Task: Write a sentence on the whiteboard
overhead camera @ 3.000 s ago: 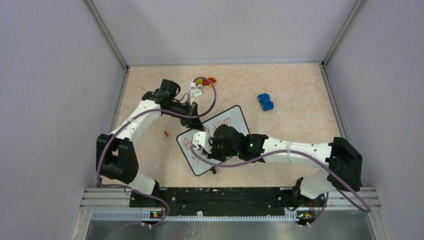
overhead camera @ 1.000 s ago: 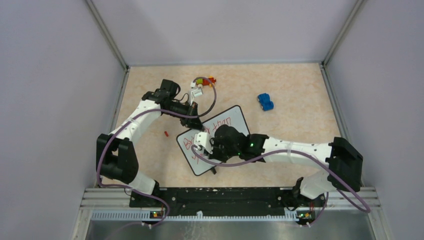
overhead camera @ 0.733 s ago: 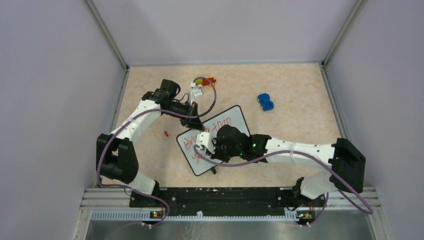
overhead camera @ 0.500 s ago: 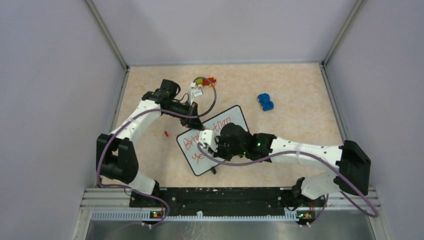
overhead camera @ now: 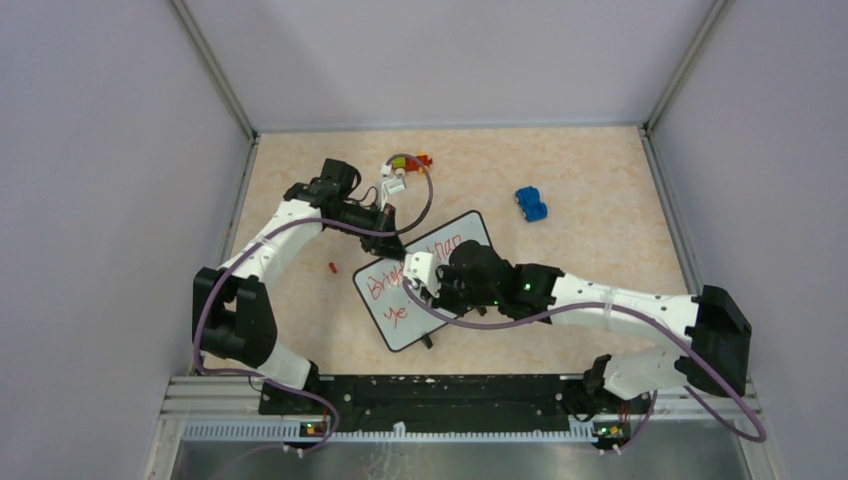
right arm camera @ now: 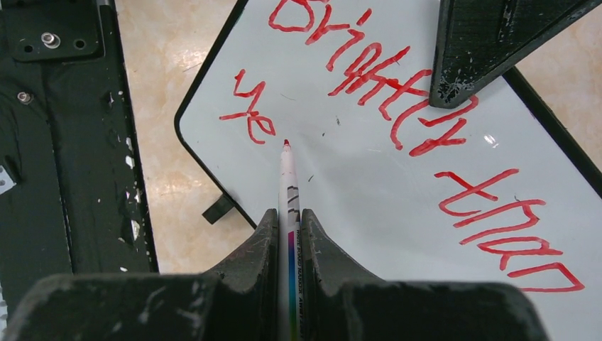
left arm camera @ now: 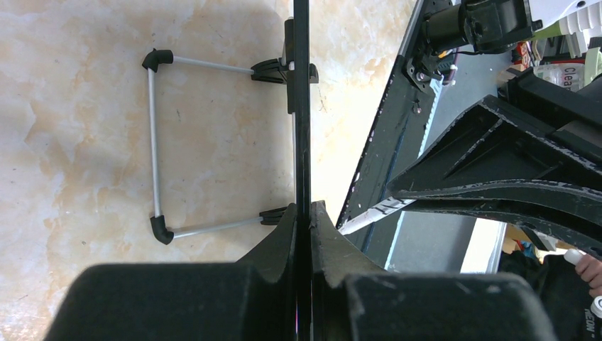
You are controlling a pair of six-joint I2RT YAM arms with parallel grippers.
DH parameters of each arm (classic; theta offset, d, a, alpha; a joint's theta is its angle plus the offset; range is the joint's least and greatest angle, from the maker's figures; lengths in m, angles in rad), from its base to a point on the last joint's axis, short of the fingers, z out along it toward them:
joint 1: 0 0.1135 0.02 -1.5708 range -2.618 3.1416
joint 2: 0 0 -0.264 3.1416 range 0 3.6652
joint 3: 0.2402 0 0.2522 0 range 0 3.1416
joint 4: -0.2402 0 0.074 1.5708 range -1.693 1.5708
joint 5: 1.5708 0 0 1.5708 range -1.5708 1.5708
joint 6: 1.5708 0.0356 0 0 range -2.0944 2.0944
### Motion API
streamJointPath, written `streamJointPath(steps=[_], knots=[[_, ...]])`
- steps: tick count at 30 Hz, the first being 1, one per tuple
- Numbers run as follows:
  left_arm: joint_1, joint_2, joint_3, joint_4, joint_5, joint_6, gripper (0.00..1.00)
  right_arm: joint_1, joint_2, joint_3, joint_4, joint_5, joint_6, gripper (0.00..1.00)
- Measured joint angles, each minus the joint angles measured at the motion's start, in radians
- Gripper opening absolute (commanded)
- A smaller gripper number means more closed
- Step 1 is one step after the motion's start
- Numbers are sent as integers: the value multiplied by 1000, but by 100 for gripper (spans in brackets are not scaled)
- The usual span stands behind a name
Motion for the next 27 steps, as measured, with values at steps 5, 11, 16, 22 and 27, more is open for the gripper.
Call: streamJointPath(steps=[5,11,16,22,27], knots=[[0,0,0,0,0,0,0,0,21,0,0,3,0,0],[0,0,0,0,0,0,0,0,45,0,0,10,-1,0],[0,0,0,0,-1,0,0,0,62,0,0,24,0,0],[0,0,0,0,-2,0,0,0,72,4,2,18,0,0],[0,0,0,1,-3,1,0,0,80,14,0,8,0,0]])
